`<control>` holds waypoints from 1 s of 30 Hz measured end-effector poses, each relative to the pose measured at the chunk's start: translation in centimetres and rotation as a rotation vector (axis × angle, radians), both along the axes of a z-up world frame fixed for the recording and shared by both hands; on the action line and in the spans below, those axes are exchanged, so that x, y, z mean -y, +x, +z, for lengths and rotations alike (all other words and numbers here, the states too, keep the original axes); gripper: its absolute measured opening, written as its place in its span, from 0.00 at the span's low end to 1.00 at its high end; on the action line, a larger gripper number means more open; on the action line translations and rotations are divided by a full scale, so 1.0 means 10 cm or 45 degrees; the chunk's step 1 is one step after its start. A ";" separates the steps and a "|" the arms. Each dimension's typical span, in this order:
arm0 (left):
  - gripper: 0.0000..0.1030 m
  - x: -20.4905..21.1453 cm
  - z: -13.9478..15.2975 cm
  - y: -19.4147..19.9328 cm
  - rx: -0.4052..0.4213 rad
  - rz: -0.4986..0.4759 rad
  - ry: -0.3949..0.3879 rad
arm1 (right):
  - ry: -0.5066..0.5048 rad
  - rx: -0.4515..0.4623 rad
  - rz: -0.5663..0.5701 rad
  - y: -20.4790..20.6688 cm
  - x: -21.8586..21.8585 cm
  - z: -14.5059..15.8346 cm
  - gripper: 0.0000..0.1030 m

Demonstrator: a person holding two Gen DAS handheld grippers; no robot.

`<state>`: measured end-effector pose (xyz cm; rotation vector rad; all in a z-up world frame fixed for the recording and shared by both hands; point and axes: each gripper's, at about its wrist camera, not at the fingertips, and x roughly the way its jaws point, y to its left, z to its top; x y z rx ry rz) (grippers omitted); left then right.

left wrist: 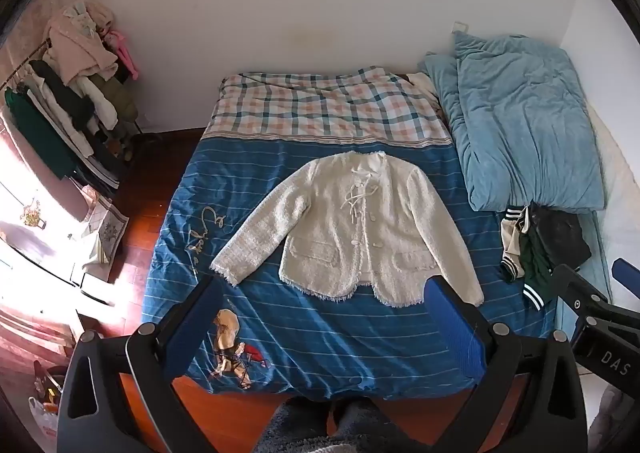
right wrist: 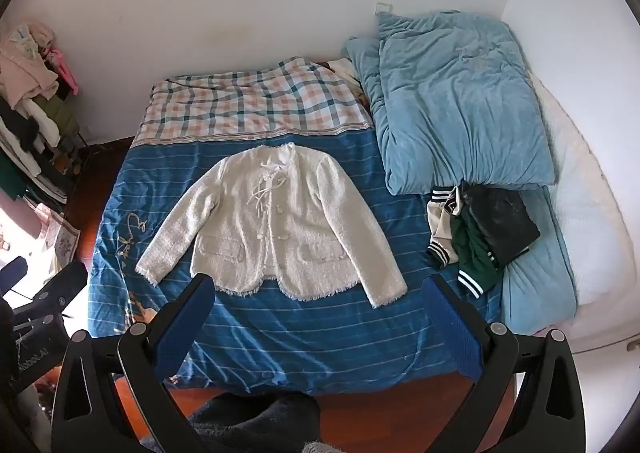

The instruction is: Fold large clothes

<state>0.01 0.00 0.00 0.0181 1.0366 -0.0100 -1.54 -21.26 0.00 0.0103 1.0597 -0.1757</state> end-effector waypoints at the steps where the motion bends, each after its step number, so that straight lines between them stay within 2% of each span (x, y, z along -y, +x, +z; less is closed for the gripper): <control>1: 1.00 0.00 0.00 0.00 0.001 0.000 0.001 | -0.002 -0.002 0.004 0.00 0.00 0.00 1.00; 12: 1.00 0.02 -0.01 0.01 0.006 -0.001 -0.002 | -0.006 0.006 -0.002 -0.01 -0.01 -0.04 1.00; 15: 1.00 0.01 0.00 0.00 0.006 -0.002 -0.006 | -0.007 0.007 0.001 0.02 0.00 0.07 1.00; 30: 1.00 0.06 0.08 0.06 0.010 -0.008 -0.007 | -0.009 0.005 0.000 0.00 -0.02 0.06 1.00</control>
